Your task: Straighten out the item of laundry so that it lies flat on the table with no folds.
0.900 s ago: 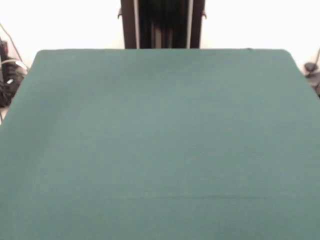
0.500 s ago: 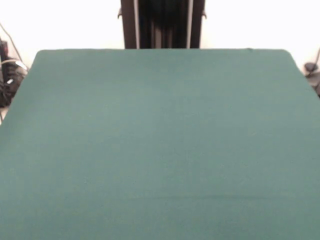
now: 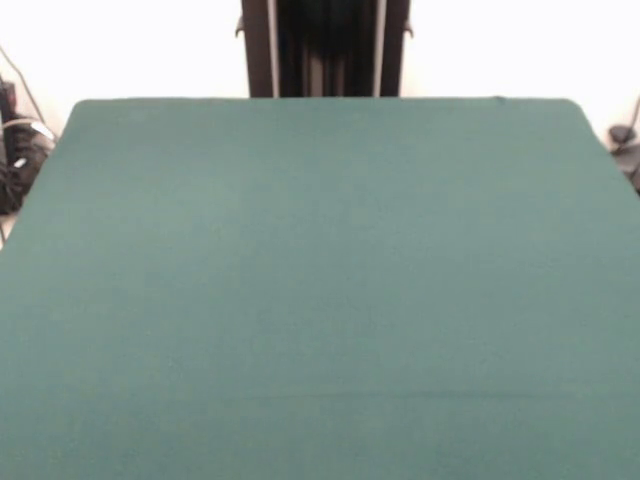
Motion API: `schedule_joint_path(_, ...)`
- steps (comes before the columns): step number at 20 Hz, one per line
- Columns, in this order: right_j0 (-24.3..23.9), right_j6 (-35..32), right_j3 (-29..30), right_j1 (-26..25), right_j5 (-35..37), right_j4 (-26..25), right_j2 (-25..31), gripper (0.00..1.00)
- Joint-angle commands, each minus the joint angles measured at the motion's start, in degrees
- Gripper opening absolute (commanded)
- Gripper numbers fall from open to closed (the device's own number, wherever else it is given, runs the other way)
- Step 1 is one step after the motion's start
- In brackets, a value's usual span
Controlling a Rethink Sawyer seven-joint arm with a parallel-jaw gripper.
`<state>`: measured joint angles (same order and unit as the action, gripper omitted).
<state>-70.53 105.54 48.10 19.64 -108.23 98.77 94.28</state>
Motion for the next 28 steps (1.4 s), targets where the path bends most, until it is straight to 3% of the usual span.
schedule_joint_path(1,2.26,9.86,-2.88,1.83,0.22,0.78,2.23,0.00)
schedule_joint_path(4,2.44,9.66,-2.11,2.53,-4.41,2.18,2.25,0.00)
schedule_joint_path(10,2.15,-2.92,1.15,4.87,-2.94,2.44,-1.12,0.00)
schedule_joint_path(14,0.26,-12.14,6.99,5.73,-1.03,5.58,-2.52,0.00)
schedule_joint_path(17,-2.99,-20.85,15.93,7.28,1.62,9.80,-2.78,0.00)
schedule_joint_path(23,-13.97,-43.45,43.56,15.62,9.19,21.67,1.13,0.00)
schedule_joint_path(28,-16.75,-56.62,53.92,22.95,13.72,29.50,2.42,0.00)
